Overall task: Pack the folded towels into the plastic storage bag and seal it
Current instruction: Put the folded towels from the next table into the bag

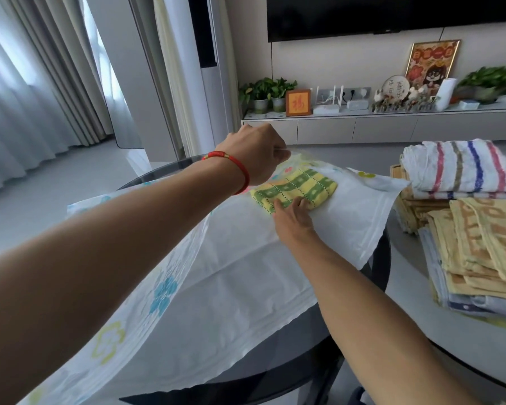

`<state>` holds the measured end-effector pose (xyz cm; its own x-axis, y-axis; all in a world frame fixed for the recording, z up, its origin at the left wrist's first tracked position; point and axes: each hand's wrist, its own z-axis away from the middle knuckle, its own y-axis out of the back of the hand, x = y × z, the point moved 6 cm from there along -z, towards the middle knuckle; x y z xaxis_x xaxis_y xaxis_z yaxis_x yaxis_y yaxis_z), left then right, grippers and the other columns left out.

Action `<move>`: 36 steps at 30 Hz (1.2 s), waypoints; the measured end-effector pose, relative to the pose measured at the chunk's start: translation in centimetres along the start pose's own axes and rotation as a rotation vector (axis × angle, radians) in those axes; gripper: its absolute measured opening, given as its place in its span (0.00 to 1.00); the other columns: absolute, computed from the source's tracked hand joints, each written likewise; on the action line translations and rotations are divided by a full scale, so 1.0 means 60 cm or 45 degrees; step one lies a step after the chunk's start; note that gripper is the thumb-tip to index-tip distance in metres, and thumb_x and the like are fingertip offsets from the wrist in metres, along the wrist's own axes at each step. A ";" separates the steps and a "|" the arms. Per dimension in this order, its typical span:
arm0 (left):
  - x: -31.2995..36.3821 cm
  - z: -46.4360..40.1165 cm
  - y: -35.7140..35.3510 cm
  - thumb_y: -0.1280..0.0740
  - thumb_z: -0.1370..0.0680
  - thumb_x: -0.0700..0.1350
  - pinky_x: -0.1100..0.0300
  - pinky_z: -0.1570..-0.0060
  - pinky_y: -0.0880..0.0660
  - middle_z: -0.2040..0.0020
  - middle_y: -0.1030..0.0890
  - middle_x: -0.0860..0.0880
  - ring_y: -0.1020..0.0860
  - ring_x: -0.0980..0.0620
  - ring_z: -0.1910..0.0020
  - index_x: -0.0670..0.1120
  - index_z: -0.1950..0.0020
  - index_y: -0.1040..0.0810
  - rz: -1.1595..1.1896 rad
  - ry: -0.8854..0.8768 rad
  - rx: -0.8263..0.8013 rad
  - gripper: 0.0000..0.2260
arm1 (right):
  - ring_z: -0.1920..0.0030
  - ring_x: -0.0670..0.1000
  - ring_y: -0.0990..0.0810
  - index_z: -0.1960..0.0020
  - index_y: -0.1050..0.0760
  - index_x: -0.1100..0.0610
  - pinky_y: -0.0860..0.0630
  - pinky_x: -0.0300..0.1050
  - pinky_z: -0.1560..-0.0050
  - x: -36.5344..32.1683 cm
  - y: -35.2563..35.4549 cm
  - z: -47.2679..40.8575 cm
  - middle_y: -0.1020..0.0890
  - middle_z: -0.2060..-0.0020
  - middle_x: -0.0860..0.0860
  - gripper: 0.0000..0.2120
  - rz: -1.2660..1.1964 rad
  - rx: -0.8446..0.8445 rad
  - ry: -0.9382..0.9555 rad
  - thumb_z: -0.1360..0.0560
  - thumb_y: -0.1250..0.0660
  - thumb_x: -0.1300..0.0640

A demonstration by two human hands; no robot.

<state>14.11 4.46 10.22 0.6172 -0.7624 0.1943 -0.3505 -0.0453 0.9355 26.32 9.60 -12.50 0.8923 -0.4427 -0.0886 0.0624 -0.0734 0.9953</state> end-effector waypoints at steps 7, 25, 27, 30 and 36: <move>0.000 0.007 -0.011 0.37 0.18 0.53 0.55 0.56 0.27 0.49 0.16 0.47 0.21 0.46 0.54 0.50 0.39 0.16 0.022 0.017 -0.032 0.13 | 0.17 0.61 0.58 0.16 0.49 0.54 0.53 0.59 0.20 0.047 0.027 0.002 0.53 0.17 0.59 0.27 -0.308 -0.097 0.185 0.14 0.50 0.50; 0.009 0.029 -0.035 0.41 0.21 0.63 0.51 0.55 0.24 0.50 0.19 0.41 0.22 0.38 0.55 0.51 0.40 0.19 -0.233 0.232 0.064 0.21 | 0.34 0.66 0.28 0.26 0.32 0.57 0.29 0.60 0.36 0.542 0.214 0.369 0.29 0.30 0.64 0.21 -0.058 0.318 -0.810 0.17 0.40 0.53; 0.007 0.033 -0.035 0.43 0.22 0.66 0.53 0.59 0.28 0.55 0.23 0.44 0.25 0.41 0.59 0.49 0.44 0.19 -0.307 0.275 0.058 0.24 | 0.31 0.67 0.30 0.19 0.44 0.58 0.31 0.61 0.34 0.572 0.198 0.375 0.32 0.28 0.66 0.29 -0.271 0.226 -0.995 0.16 0.41 0.48; 0.001 0.039 -0.039 0.44 0.24 0.69 0.54 0.60 0.29 0.56 0.25 0.45 0.26 0.42 0.59 0.49 0.44 0.20 -0.374 0.321 0.008 0.27 | 0.30 0.67 0.29 0.21 0.42 0.62 0.30 0.60 0.34 0.588 0.205 0.371 0.29 0.29 0.65 0.39 -0.412 0.281 -1.073 0.21 0.31 0.43; -0.015 0.035 -0.036 0.40 0.26 0.64 0.52 0.57 0.29 0.54 0.27 0.46 0.28 0.42 0.57 0.50 0.42 0.22 -0.405 0.384 -0.099 0.22 | 0.34 0.63 0.21 0.24 0.34 0.63 0.22 0.56 0.36 0.601 0.236 0.345 0.23 0.32 0.64 0.42 -0.868 0.104 -0.949 0.31 0.18 0.52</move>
<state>12.79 3.90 7.40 0.8677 -0.4955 -0.0399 -0.0633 -0.1898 0.9798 50.11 -25.87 -2.41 0.1695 -0.7267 -0.6657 0.3985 -0.5673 0.7207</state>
